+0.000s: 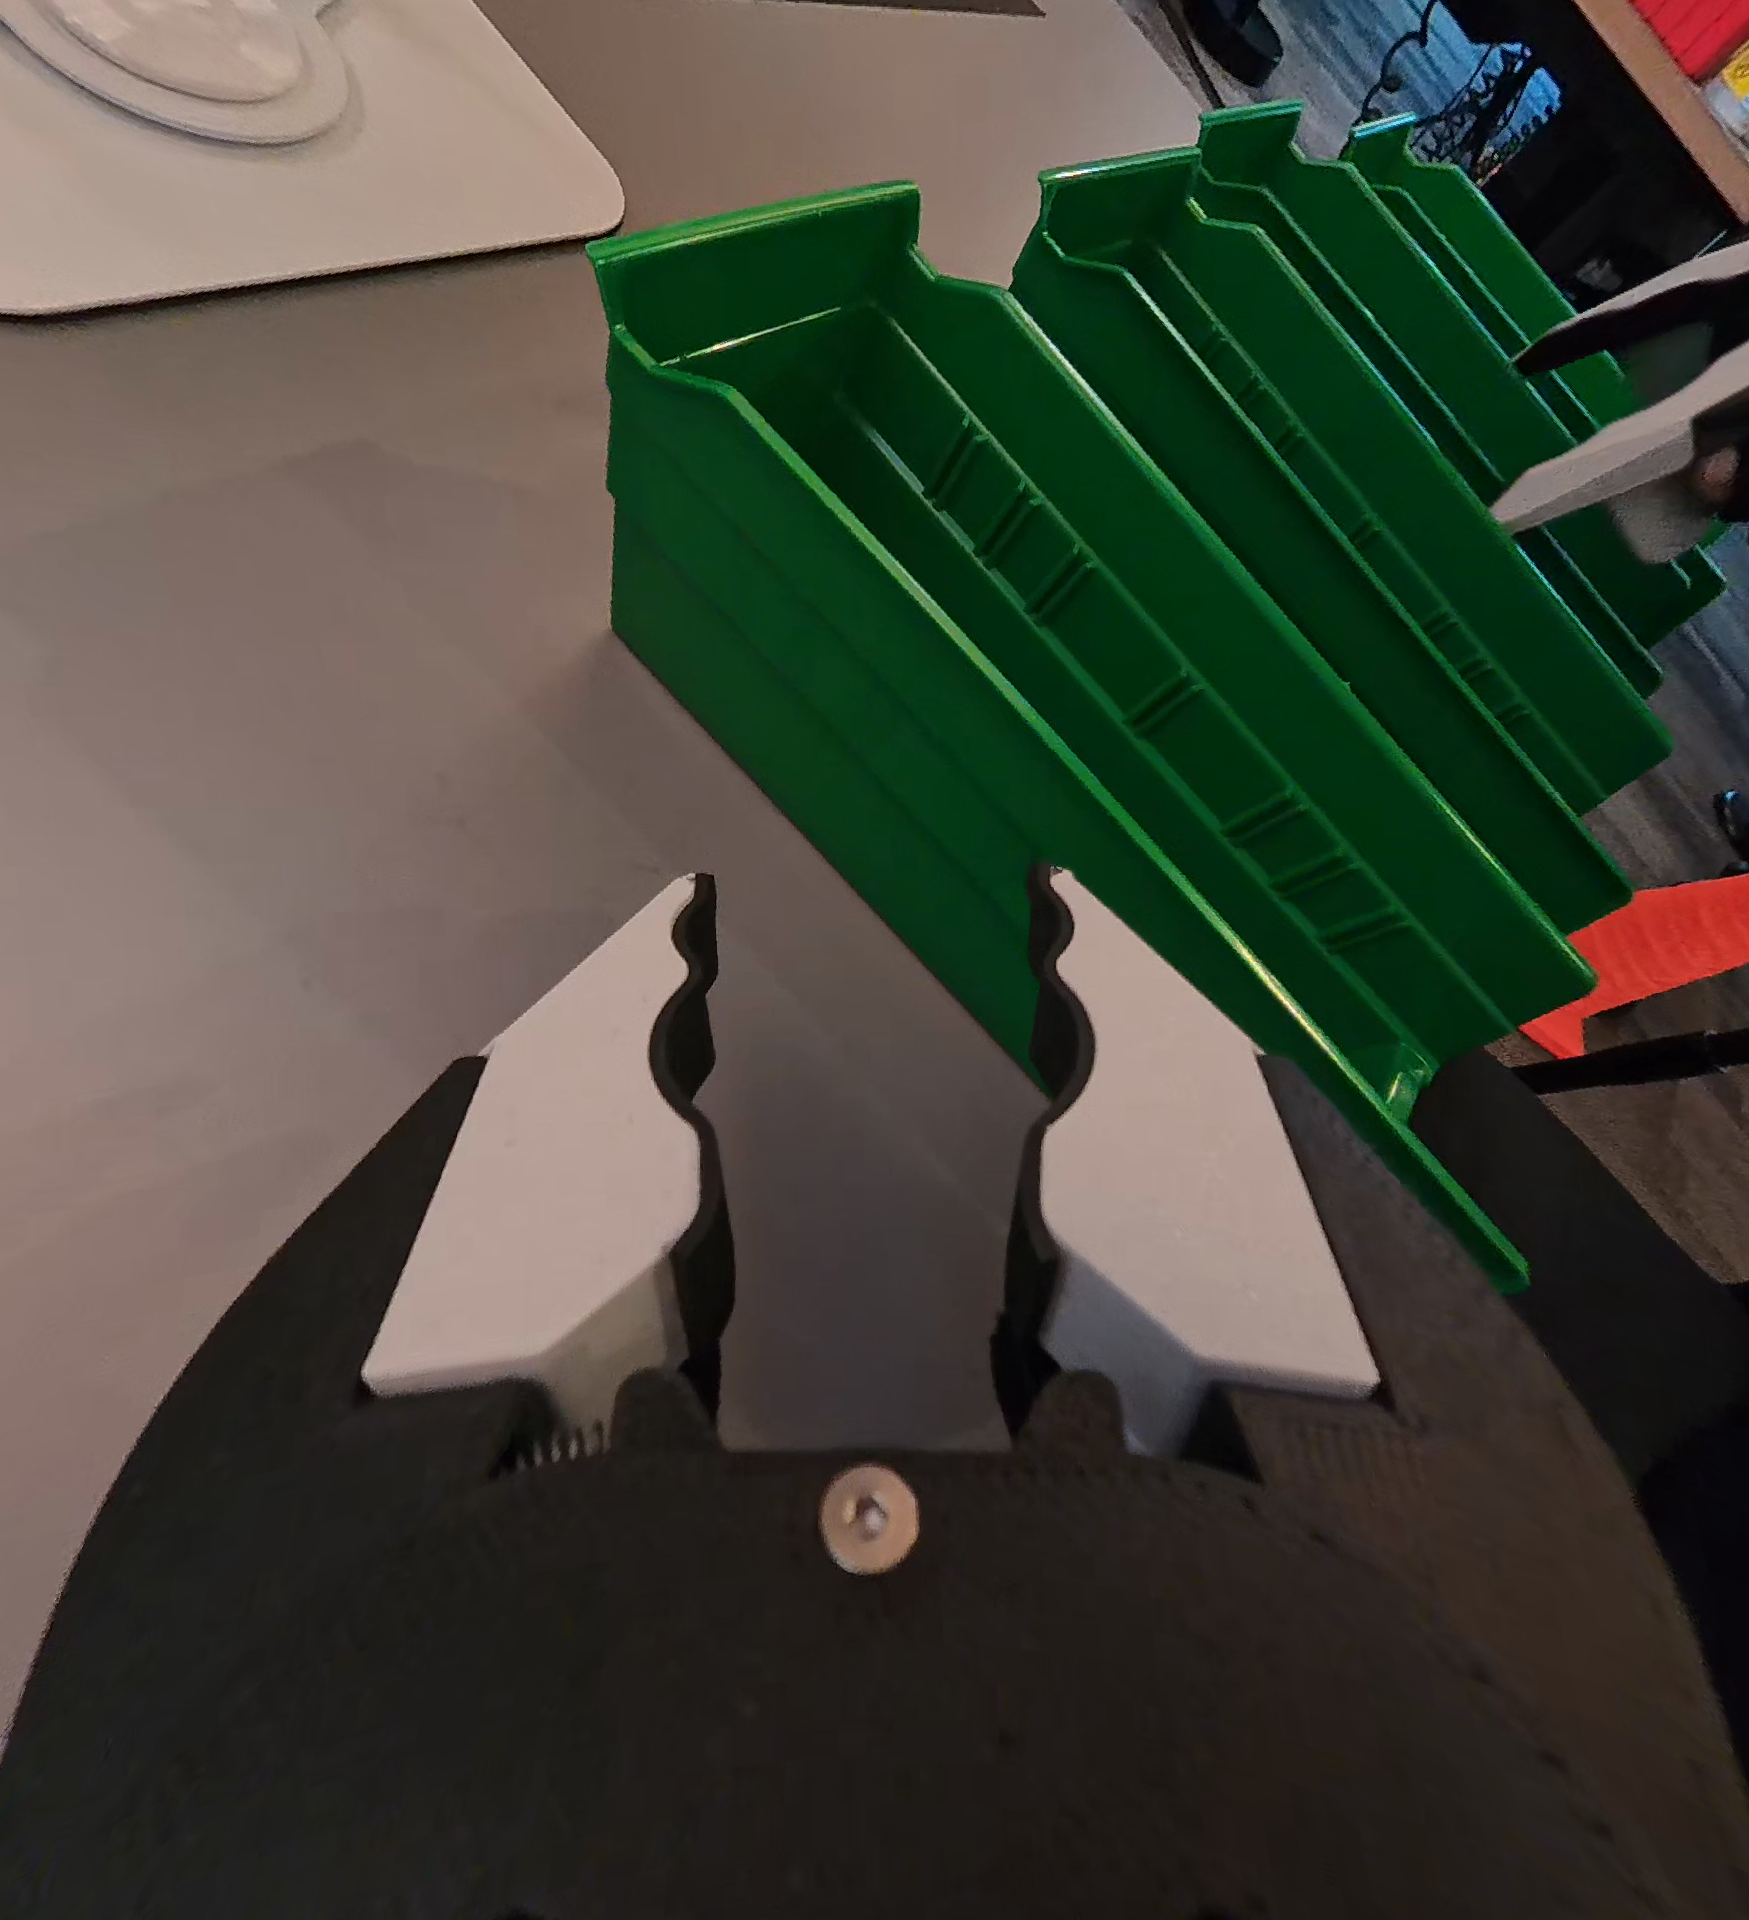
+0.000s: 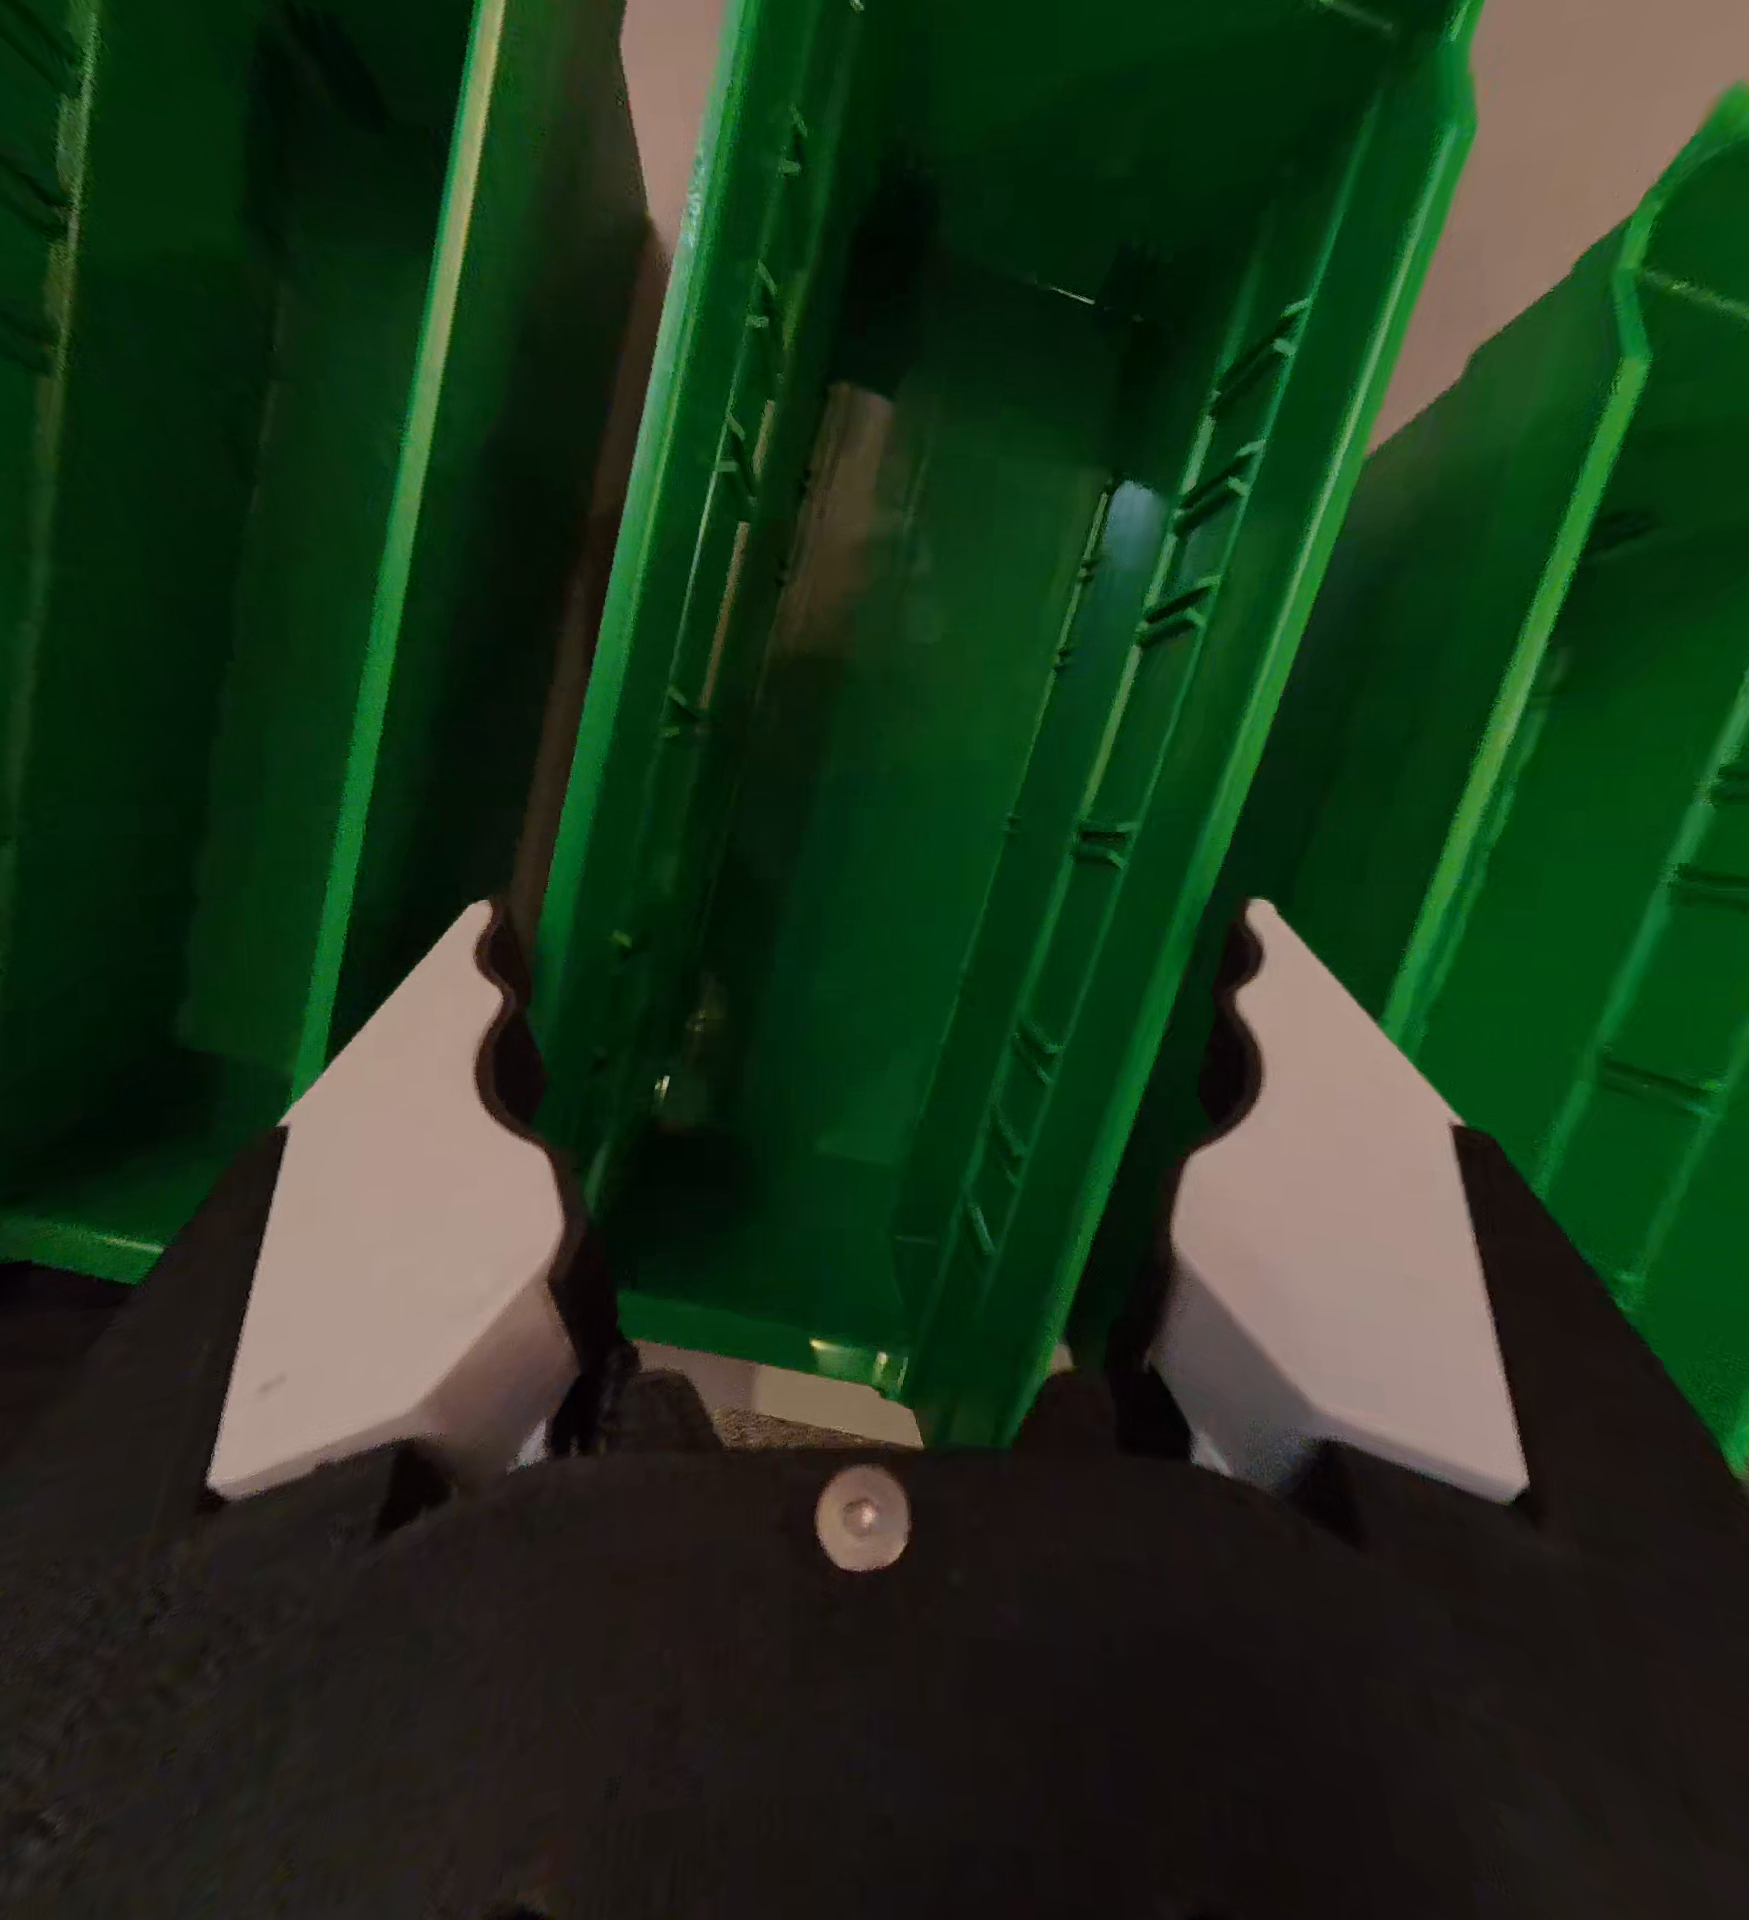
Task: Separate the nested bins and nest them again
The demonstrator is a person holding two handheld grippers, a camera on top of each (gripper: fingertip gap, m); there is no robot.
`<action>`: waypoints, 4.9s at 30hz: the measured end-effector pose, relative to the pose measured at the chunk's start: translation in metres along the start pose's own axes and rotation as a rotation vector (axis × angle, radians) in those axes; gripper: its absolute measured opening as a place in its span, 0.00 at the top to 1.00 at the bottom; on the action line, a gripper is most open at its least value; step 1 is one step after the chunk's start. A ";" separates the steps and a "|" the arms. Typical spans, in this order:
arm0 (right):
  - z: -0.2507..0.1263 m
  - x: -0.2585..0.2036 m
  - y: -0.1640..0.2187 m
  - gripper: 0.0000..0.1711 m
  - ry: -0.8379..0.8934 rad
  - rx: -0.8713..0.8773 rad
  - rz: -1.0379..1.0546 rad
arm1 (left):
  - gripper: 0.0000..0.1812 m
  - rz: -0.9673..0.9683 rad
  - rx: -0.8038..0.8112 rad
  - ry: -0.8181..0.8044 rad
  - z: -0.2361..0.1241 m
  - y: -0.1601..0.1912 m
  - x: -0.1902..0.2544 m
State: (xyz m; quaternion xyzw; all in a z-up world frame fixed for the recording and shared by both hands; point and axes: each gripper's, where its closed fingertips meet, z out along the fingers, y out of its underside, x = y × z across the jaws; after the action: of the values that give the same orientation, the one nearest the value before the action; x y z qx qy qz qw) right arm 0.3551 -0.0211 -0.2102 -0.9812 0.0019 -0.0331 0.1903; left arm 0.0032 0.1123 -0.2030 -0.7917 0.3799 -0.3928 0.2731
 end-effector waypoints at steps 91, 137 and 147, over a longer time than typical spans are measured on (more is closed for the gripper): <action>-0.037 0.116 0.000 0.28 0.029 -0.012 -0.012 | 0.68 -0.028 -0.111 0.046 0.017 0.030 -0.003; 0.016 -0.102 -0.022 0.35 -0.216 -0.133 -0.197 | 0.69 -0.013 -0.135 0.073 0.027 0.035 0.003; -0.008 -0.085 -0.033 0.37 -0.266 -0.061 -0.158 | 0.69 -0.013 -0.147 0.076 0.030 0.038 0.003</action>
State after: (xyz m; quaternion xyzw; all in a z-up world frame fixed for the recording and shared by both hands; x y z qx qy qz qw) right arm 0.2699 0.0078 -0.1957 -0.9793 -0.0995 0.0821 0.1557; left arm 0.0142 0.0921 -0.2458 -0.7968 0.4125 -0.3952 0.1969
